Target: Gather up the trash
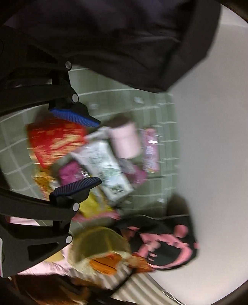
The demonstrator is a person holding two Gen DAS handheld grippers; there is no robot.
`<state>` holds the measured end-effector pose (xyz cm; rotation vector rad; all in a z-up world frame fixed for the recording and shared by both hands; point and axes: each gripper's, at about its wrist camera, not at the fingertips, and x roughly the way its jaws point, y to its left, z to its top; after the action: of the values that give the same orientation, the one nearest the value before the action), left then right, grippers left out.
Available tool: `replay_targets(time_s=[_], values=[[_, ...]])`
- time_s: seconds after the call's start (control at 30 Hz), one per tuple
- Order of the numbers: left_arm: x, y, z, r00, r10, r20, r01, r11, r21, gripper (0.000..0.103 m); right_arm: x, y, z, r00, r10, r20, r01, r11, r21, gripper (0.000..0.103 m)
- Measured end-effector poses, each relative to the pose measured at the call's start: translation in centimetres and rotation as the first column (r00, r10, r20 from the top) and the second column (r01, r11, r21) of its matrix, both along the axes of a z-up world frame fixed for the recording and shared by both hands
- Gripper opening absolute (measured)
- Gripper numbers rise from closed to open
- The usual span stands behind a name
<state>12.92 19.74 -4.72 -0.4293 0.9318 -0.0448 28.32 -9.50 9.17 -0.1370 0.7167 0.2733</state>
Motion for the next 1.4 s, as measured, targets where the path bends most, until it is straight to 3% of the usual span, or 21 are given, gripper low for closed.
replay_targets(time_s=[0.1,0.17,0.3,0.6,0.67,0.73,0.93,0.97,1.0,1.03,1.07,1.3,1.33,1.4], values=[[-2.0,-2.7,-1.6,0.999,0.005,-0.044,-0.001,0.995,0.097,0.052,0.4,0.1,-0.2,1.000,0.030,0.001,-0.030,0.999,0.013,0.003],[-2.7,-3.3,-2.5,0.997,0.043,-0.062,-0.035,0.992,0.119,0.052,0.3,0.2,-0.3,0.998,0.055,0.002,-0.055,0.998,0.020,0.003],[-2.8,-3.5,-3.9,0.986,0.133,-0.098,-0.121,0.985,0.121,0.053,-0.1,0.6,-0.9,0.994,0.112,-0.005,-0.112,0.994,-0.001,0.003],[-1.9,-3.4,-4.2,0.978,0.158,-0.135,-0.149,0.986,0.073,0.054,-1.0,-0.5,-0.8,0.992,0.128,-0.007,-0.128,0.991,0.042,0.003],[-1.8,-3.0,-3.9,0.975,0.170,-0.142,-0.165,0.985,0.051,0.045,-1.4,-0.6,-0.3,0.992,0.128,0.007,-0.128,0.990,0.053,0.003],[-1.7,-2.7,-2.9,0.977,0.175,-0.120,-0.170,0.984,0.053,0.013,-1.7,-0.8,0.4,0.992,0.124,0.024,-0.125,0.990,0.064,0.003],[-0.7,-2.2,0.4,0.991,0.130,-0.040,-0.127,0.990,0.058,0.013,-2.3,-0.8,1.9,0.992,0.110,0.061,-0.115,0.990,0.082,0.003],[-0.7,-2.2,0.6,0.993,0.116,-0.034,-0.115,0.992,0.048,0.013,-2.4,-0.8,2.1,0.992,0.106,0.065,-0.111,0.990,0.081,0.003],[-0.8,-2.2,0.7,0.995,0.100,-0.030,-0.099,0.994,0.039,0.022,-2.4,-0.8,2.2,0.993,0.103,0.066,-0.108,0.991,0.079,0.003],[-0.9,-2.2,0.7,0.995,0.091,-0.029,-0.090,0.995,0.036,0.043,-2.5,-0.8,2.2,0.993,0.100,0.066,-0.105,0.991,0.077,0.003],[-1.0,-2.2,0.4,0.995,0.088,-0.035,-0.087,0.996,0.030,0.051,-2.4,-0.9,2.1,0.993,0.095,0.064,-0.099,0.992,0.073,0.003],[-0.1,-3.6,-4.0,0.985,0.075,-0.156,-0.065,0.996,0.066,0.055,-1.2,-0.4,0.2,0.997,0.072,0.015,-0.073,0.996,0.046,0.003],[-0.1,-3.6,-4.5,0.984,0.074,-0.165,-0.064,0.996,0.065,0.060,-1.0,-0.1,-0.1,0.997,0.072,0.005,-0.072,0.997,0.041,0.003],[-0.1,-3.0,-5.1,0.982,0.077,-0.170,-0.076,0.997,0.013,0.060,-0.7,0.5,-0.5,0.997,0.076,-0.009,-0.076,0.996,0.037,0.003]])
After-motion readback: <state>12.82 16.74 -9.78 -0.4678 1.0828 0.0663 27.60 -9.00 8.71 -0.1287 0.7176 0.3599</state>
